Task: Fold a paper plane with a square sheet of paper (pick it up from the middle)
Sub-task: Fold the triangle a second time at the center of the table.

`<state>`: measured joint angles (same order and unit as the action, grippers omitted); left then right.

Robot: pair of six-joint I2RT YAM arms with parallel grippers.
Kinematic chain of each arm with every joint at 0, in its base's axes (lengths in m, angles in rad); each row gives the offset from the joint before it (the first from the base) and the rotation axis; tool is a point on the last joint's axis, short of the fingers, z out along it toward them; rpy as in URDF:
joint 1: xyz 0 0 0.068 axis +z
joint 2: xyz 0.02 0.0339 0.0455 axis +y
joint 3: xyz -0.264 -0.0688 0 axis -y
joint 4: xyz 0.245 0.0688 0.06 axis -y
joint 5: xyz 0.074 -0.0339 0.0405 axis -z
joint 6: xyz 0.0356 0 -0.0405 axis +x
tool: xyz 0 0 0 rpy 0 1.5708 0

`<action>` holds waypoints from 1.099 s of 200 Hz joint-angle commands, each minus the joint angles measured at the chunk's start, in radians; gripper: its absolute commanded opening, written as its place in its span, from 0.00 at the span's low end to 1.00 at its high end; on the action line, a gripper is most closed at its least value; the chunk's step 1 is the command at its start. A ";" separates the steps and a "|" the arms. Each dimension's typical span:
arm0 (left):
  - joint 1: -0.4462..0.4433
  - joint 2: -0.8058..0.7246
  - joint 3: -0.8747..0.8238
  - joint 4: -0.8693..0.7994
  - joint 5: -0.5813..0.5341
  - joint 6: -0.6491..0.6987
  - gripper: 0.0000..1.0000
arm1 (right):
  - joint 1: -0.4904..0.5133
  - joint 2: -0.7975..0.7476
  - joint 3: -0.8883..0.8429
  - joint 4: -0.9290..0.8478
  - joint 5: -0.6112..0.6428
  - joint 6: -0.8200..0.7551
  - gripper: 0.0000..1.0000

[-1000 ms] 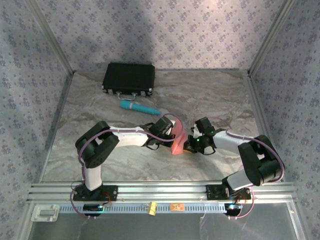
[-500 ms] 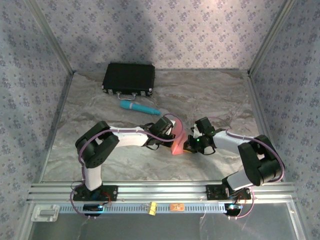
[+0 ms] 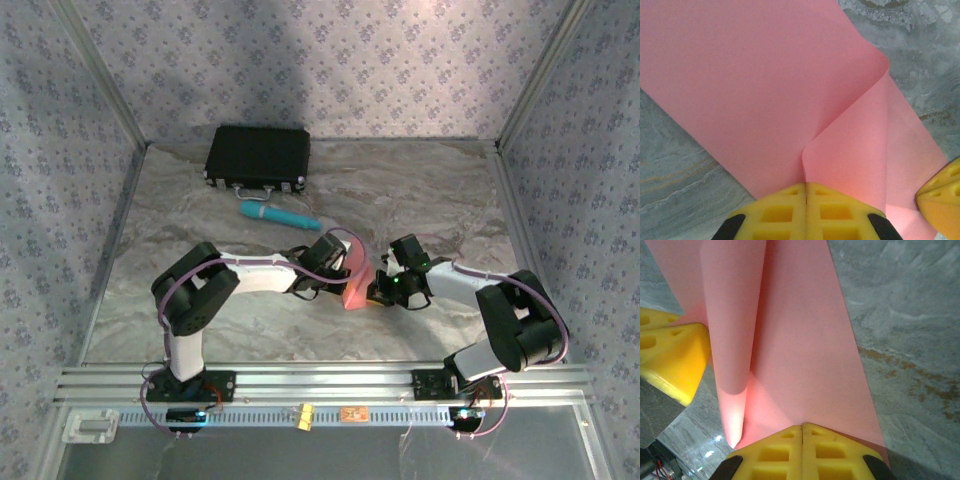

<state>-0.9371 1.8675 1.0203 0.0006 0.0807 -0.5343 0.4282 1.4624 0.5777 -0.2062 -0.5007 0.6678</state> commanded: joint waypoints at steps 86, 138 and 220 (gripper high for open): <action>-0.005 0.021 -0.015 -0.009 0.000 0.004 0.00 | -0.018 -0.102 -0.010 0.126 -0.009 0.072 0.04; -0.004 0.032 -0.010 -0.008 0.002 0.004 0.00 | -0.003 -0.022 0.004 0.307 -0.093 0.156 0.01; -0.004 0.035 -0.007 -0.006 0.013 0.004 0.00 | 0.008 0.069 0.011 0.379 -0.136 0.180 0.00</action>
<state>-0.9371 1.8702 1.0203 0.0071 0.0818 -0.5346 0.4274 1.5009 0.5747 0.1532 -0.6098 0.8303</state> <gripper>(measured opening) 0.049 0.052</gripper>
